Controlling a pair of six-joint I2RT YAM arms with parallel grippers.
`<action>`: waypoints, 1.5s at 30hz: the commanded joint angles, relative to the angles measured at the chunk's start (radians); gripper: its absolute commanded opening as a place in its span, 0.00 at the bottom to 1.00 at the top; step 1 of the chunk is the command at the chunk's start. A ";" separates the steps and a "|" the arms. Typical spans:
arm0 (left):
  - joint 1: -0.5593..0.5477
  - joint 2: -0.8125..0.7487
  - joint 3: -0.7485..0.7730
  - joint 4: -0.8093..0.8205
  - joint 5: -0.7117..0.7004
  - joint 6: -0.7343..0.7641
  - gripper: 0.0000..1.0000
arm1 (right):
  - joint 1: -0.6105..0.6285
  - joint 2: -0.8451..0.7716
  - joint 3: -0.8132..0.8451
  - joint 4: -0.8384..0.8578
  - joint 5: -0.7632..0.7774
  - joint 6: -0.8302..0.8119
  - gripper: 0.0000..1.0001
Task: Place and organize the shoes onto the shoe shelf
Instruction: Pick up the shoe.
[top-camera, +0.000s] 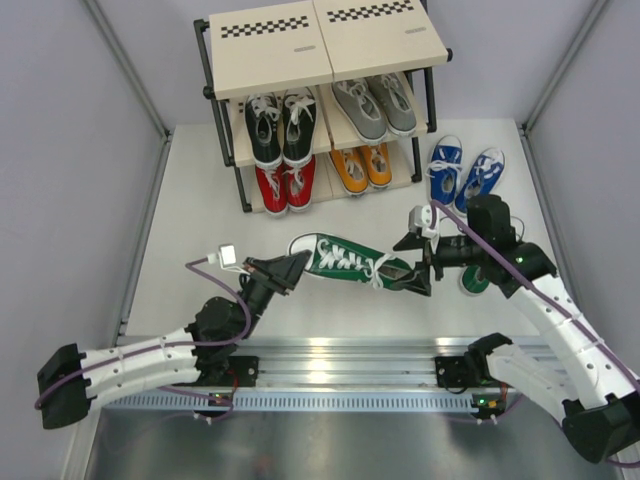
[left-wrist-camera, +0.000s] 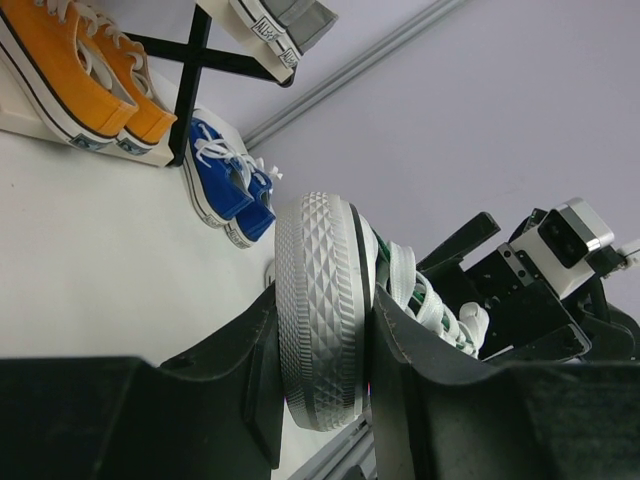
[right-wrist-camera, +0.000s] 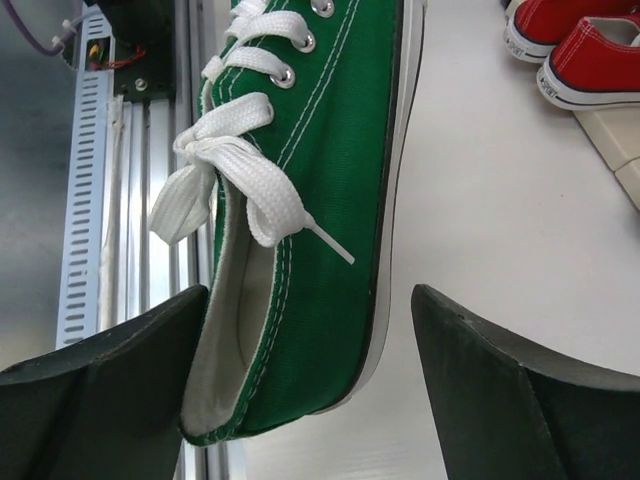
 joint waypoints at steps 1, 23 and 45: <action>0.002 -0.013 0.065 0.238 0.016 -0.020 0.00 | 0.005 -0.024 -0.016 0.085 0.010 0.047 0.83; 0.005 -0.056 0.084 0.339 0.097 0.094 0.00 | -0.149 -0.002 -0.019 0.264 -0.347 0.418 0.96; 0.010 0.064 0.184 0.349 0.107 0.135 0.00 | -0.126 0.020 0.056 0.346 -0.421 0.596 0.00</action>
